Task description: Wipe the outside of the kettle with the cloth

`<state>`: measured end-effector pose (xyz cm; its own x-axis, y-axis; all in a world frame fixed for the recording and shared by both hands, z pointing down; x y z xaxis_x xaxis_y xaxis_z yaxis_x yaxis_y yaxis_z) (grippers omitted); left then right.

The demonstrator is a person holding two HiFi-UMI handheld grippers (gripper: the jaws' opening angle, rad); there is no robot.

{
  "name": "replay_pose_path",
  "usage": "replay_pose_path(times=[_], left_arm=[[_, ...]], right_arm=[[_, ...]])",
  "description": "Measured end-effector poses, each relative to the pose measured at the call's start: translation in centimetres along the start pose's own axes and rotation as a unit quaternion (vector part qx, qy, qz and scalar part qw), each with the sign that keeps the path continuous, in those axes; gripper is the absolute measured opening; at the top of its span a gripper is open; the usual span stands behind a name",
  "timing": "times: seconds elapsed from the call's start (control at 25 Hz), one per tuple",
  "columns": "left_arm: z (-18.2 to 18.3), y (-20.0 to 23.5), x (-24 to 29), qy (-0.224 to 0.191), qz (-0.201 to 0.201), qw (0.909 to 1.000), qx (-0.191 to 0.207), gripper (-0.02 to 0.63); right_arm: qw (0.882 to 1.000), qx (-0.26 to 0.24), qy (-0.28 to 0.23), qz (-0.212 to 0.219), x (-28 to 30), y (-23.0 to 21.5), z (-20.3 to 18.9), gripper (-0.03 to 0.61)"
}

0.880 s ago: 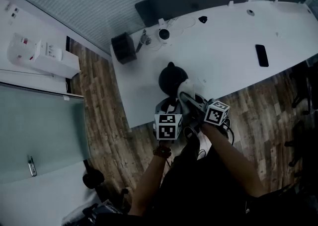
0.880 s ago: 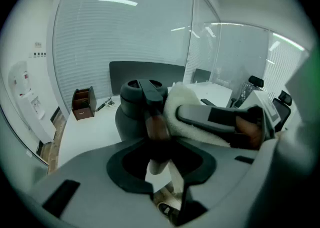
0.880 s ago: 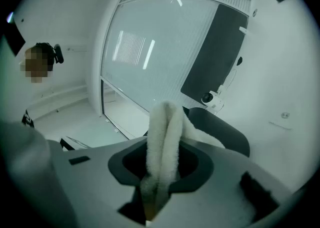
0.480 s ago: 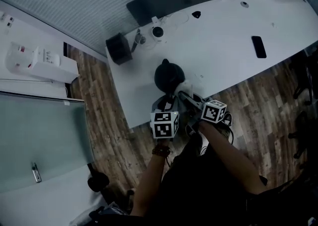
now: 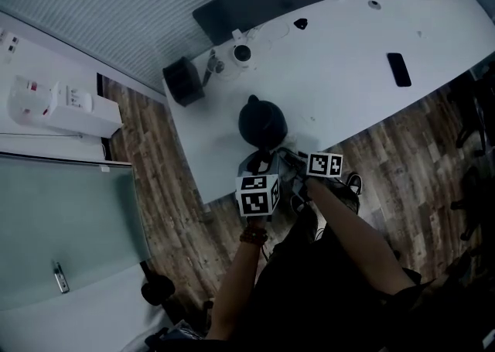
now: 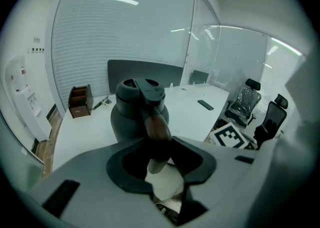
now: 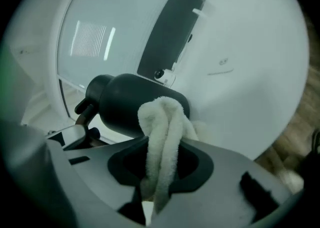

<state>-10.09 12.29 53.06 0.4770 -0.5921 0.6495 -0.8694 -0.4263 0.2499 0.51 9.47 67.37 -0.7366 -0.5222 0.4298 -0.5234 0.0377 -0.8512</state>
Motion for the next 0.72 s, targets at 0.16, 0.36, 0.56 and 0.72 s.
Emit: replay_pose_path(times=[0.16, 0.36, 0.56, 0.72], left_arm=[[-0.2, 0.2, -0.3, 0.001, -0.005, 1.0000, 0.005, 0.127], [-0.1, 0.4, -0.3, -0.010, -0.006, 0.9999, 0.001, 0.127], [-0.1, 0.3, -0.4, -0.019, -0.005, 0.9998, 0.010, 0.127], [0.2, -0.1, 0.0, -0.025, -0.010, 0.9996, 0.011, 0.128]], right_arm=[[0.997, 0.002, -0.003, 0.077, -4.2, 2.1, 1.5, 0.094], [0.984, -0.006, -0.070, 0.165, -8.9, 7.1, 4.1, 0.094], [0.978, -0.086, -0.074, 0.177, -5.6, 10.8, 7.0, 0.094], [0.977, -0.070, -0.103, 0.174, -4.2, 9.3, 7.6, 0.094]])
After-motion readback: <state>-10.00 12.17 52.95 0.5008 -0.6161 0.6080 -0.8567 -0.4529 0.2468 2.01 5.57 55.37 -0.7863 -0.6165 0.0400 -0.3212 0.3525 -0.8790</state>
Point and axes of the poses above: the fingertips, and each gripper's own axes: x forward along the fingers, y to its left, z out of its top, the point moved 7 cm from there along -x, backward along the fingers, and after that the axes turned 10 degrees about -z, right-handed, at the moved point
